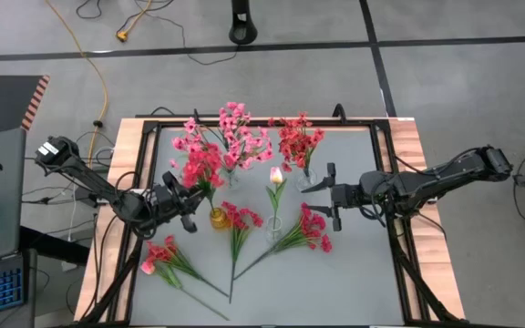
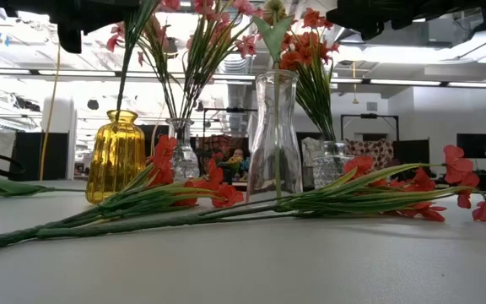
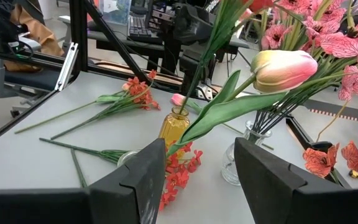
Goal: Sort flowers into vase by color
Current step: Put the bottom left red flowers into the yellow vase, then put the left red flowers into the yellow vase
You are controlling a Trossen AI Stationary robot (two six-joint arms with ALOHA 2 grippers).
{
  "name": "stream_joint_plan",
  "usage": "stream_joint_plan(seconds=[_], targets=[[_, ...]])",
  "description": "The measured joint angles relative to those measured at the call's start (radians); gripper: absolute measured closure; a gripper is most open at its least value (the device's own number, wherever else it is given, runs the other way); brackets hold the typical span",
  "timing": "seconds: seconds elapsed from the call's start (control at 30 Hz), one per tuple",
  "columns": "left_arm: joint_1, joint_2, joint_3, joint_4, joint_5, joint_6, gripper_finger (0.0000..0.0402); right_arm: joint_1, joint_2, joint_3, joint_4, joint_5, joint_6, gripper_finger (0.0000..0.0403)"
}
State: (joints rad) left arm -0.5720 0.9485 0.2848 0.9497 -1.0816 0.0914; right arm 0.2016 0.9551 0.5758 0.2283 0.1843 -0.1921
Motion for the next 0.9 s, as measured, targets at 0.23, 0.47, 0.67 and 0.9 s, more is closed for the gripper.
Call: stream_joint_plan(seconds=[0.23,0.47,0.67,0.9], targets=[[0.000,0.000,0.000,-0.001,0.018,-0.025,0.0246,0.000,0.000,0.000,0.000,0.000,0.000,0.0184],[0.000,-0.004,0.000,0.007,0.074,0.073,0.0217,0.000,0.000,0.000,0.000,0.000,0.000,0.0184],[0.000,-0.024,0.045,0.007,0.051,0.201,0.0217,0.000,0.000,0.000,0.000,0.000,0.000,0.0184],[-0.018,-0.062,0.075,0.007,0.048,0.264,0.0217,0.000,0.000,0.000,0.000,0.000,0.000,0.0184]])
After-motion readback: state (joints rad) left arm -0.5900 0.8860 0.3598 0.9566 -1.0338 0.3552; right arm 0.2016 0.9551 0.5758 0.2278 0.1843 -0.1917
